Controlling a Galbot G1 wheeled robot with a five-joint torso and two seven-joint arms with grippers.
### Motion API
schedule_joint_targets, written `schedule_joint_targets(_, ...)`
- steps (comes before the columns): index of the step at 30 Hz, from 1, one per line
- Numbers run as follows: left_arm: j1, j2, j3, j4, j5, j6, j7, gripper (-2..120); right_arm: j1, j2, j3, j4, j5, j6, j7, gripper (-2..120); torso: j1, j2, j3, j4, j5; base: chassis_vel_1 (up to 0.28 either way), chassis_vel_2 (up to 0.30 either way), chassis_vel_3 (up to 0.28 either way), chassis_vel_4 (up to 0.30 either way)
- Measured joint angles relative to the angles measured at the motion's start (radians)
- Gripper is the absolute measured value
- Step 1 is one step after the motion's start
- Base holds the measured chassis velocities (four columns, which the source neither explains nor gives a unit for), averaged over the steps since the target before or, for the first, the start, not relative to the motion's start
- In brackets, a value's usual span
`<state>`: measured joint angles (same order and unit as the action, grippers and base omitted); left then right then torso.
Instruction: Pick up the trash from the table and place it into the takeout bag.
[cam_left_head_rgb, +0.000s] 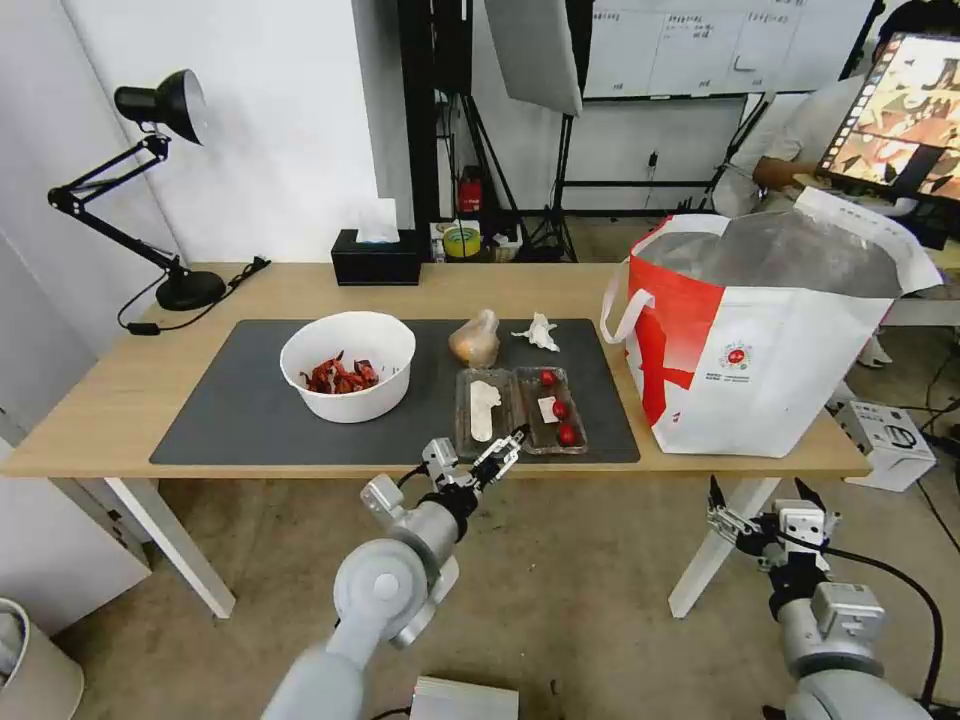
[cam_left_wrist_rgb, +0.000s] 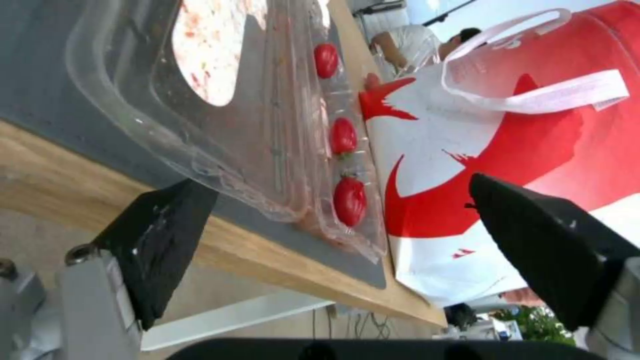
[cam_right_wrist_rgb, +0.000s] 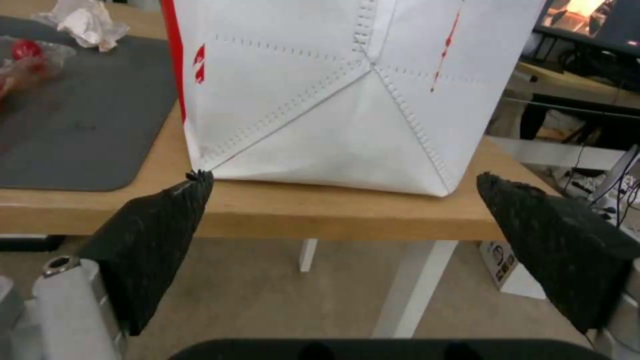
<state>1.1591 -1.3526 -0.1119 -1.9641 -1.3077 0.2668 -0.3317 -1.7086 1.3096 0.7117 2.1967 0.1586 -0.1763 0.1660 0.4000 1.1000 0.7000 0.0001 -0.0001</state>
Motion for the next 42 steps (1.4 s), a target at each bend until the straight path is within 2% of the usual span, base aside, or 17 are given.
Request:
schedule_joint_targets(9, 0.007, 0.005, -0.021, -0.035, 0.003, -0.012, 0.023, 100, -0.006, 0.009, -0.002, -0.005, -0.009, 0.012, -0.001, 100, 0.0, 0.0, 0.0, -0.0001, 0.0, 0.0, 0.0, 0.0, 0.0)
schedule_joint_targets(14, -0.015, 0.01, -0.019, -0.033, 0.034, -0.034, 0.069, 100, -0.006, 0.011, -0.008, -0.006, -0.012, 0.014, -0.002, 100, 0.0, 0.0, 0.0, -0.0001, 0.0, 0.0, 0.0, 0.0, 0.0)
schedule_joint_targets(16, -0.031, 0.016, -0.008, -0.028, 0.062, -0.044, 0.106, 100, -0.006, 0.012, -0.009, -0.006, -0.013, 0.014, -0.002, 100, 0.0, 0.0, 0.0, -0.0001, 0.0, 0.0, 0.0, 0.0, 0.0)
schedule_joint_targets(29, -0.093, 0.02, 0.053, -0.018, 0.101, -0.046, 0.151, 100, -0.004, 0.012, -0.009, -0.011, -0.013, 0.02, -0.004, 100, 0.0, 0.0, 0.0, -0.0001, 0.0001, 0.0, 0.0, 0.0, 0.0)
schedule_joint_targets(34, -0.091, 0.018, 0.087, 0.004, 0.164, -0.046, 0.211, 100, -0.003, 0.016, -0.015, -0.015, -0.013, 0.022, -0.004, 100, 0.0, 0.0, 0.0, -0.0001, 0.0001, 0.0, 0.0, 0.0, 0.0)
schedule_joint_targets(40, -0.099, 0.021, 0.109, 0.039, 0.287, -0.061, 0.241, 88, 0.003, 0.014, -0.032, -0.013, 0.019, 0.027, -0.01, 100, 0.0, 0.0, 0.0, -0.0001, 0.0001, 0.0, 0.0, 0.0, 0.0)
schedule_joint_targets(42, -0.109, 0.033, 0.116, 0.061, 0.36, -0.072, 0.267, 78, 0.01, 0.007, -0.043, -0.004, 0.066, 0.028, -0.012, 100, 0.0, 0.0, 0.0, -0.0001, 0.0001, 0.0, 0.0, 0.0, 0.0)
